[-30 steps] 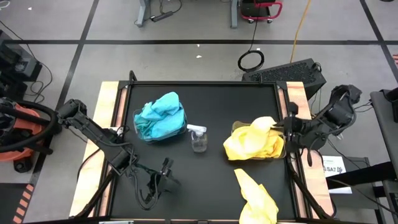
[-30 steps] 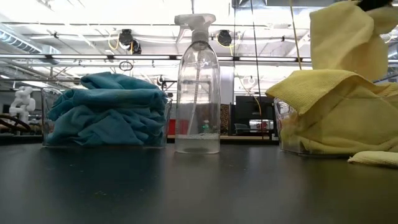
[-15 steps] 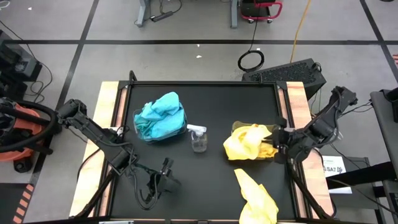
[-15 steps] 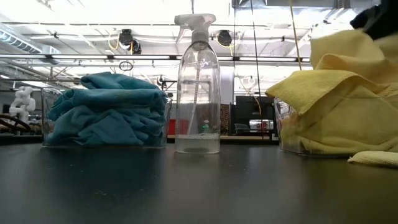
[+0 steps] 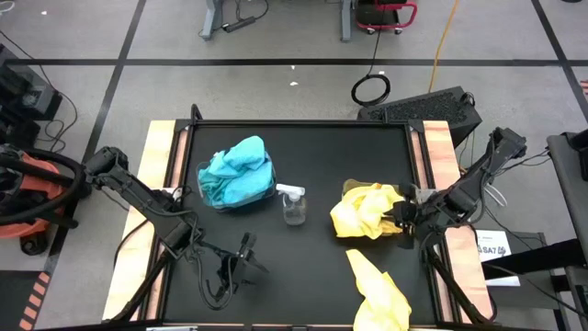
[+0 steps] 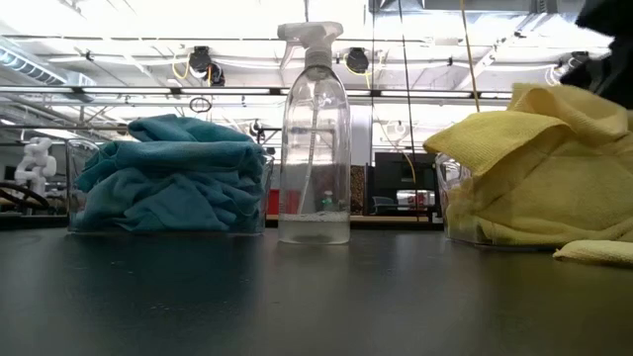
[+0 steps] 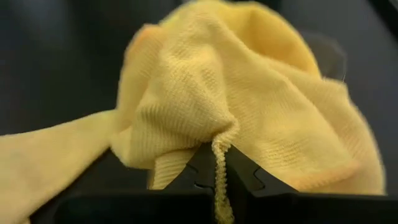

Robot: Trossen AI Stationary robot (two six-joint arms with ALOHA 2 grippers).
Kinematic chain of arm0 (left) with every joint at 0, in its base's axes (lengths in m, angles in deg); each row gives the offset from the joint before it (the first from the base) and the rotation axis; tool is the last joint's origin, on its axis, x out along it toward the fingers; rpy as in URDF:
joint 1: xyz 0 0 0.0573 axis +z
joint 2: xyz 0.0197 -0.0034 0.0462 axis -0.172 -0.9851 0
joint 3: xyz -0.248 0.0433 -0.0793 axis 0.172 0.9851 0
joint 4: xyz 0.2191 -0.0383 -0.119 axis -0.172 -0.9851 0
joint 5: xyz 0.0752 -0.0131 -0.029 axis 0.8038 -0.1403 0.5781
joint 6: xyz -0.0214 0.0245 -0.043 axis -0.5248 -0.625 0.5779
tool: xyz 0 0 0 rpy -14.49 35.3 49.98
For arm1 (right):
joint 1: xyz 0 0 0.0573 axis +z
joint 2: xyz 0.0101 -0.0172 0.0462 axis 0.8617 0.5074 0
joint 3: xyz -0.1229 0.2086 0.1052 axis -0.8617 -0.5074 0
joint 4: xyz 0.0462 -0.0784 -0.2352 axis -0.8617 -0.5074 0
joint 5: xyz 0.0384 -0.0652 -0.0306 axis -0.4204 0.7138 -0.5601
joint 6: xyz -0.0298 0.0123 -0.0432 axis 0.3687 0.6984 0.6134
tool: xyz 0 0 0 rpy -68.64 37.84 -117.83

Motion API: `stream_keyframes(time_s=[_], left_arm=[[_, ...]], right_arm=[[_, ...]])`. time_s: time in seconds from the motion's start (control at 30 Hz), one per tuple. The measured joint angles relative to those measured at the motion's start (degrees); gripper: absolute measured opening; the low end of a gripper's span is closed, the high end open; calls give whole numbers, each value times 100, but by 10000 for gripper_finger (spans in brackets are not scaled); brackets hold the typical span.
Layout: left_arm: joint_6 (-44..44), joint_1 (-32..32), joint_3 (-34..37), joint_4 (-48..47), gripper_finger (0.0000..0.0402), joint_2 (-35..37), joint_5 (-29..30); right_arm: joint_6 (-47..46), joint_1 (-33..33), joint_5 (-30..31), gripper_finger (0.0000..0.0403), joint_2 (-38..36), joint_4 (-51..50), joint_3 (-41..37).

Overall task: Sort microfiber towel by color & place in baskets
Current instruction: Put the yellow microfiber towel into the bottom transparent bin

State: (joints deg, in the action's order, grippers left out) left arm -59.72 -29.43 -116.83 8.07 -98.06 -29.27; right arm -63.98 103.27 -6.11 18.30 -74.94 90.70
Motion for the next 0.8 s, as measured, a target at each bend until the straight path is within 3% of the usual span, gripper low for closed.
stream_keyframes(time_s=[0.27, 0.6, 0.8], left_arm=[[-2, 36, 0, 14, 197, 0, 109], [-4, 74, 0, 35, 197, 0, 118], [-3, 145, 0, 35, 197, 0, 118]], right_arm=[[-891, -300, -4, 0, 0, 280, -728], [-1096, -781, -409, 0, -11, 1770, -1727], [-1396, -974, -599, 0, -13, 1808, -1917]])
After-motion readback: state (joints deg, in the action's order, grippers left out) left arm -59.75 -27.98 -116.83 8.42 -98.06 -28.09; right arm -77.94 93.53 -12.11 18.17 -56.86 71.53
